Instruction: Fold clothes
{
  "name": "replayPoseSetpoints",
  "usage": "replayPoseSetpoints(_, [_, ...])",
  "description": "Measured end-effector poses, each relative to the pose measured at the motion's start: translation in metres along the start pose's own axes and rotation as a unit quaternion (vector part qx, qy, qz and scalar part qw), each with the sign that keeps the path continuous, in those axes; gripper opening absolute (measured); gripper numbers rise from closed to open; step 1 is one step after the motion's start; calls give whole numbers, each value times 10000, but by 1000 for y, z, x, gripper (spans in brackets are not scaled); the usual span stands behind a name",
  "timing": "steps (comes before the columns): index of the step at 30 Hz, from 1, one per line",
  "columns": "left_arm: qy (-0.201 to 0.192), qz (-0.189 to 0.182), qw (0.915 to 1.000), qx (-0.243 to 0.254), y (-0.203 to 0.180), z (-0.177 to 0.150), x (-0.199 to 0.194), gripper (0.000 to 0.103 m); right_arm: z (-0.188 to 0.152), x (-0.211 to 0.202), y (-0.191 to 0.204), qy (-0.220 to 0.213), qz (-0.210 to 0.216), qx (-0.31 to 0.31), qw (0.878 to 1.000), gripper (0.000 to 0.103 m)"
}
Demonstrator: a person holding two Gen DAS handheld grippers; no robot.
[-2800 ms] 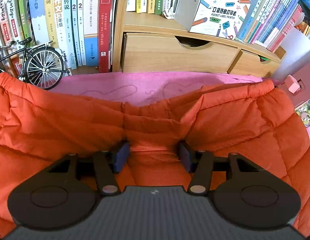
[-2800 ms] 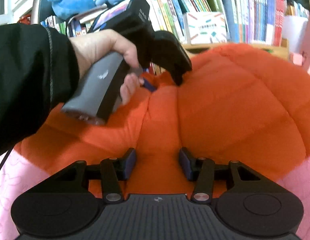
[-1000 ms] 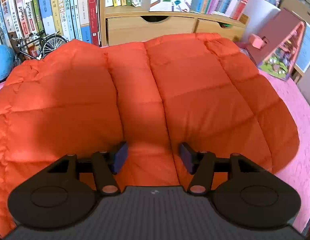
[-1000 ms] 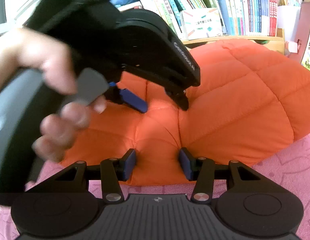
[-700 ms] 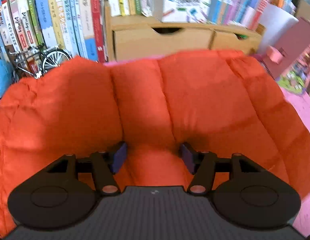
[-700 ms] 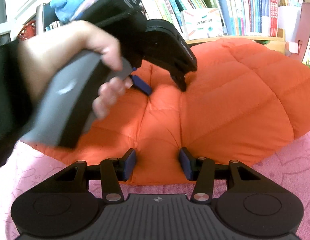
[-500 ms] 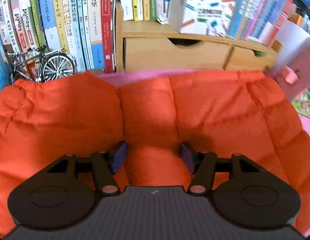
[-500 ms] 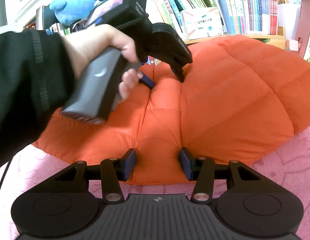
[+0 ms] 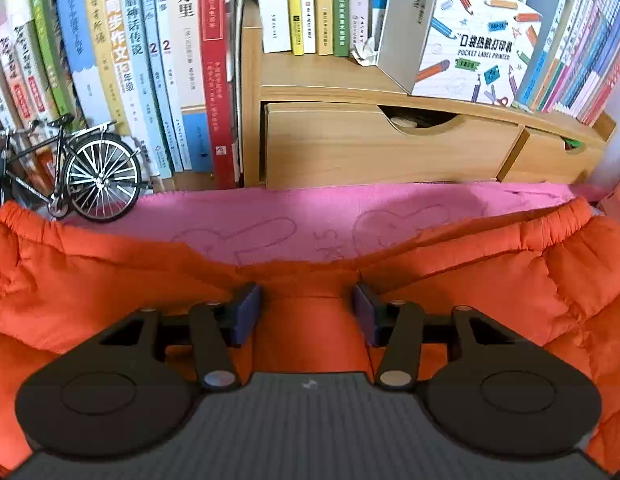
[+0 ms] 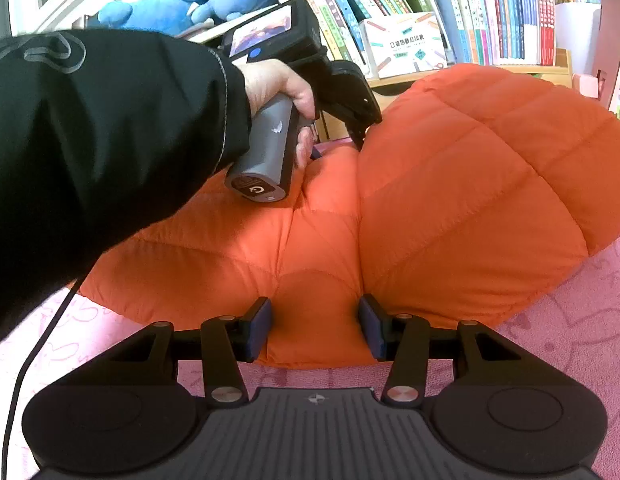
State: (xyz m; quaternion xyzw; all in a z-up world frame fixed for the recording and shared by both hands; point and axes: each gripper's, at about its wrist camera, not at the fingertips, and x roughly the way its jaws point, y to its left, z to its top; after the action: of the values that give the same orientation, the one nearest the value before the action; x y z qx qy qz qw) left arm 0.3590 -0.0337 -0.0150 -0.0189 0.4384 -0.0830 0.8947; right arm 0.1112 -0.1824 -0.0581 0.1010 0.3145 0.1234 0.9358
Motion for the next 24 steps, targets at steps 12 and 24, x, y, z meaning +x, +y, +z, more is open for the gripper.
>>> replayPoseSetpoints(12, [-50,-523,9969,586,-5,-56,-93,47,0,-4,-1,-22,41,70,10000,49])
replayPoseSetpoints(24, [67,-343,9959,829,-17,-82,-77,48,-2,-7,-2,-41,87,155,9998,49])
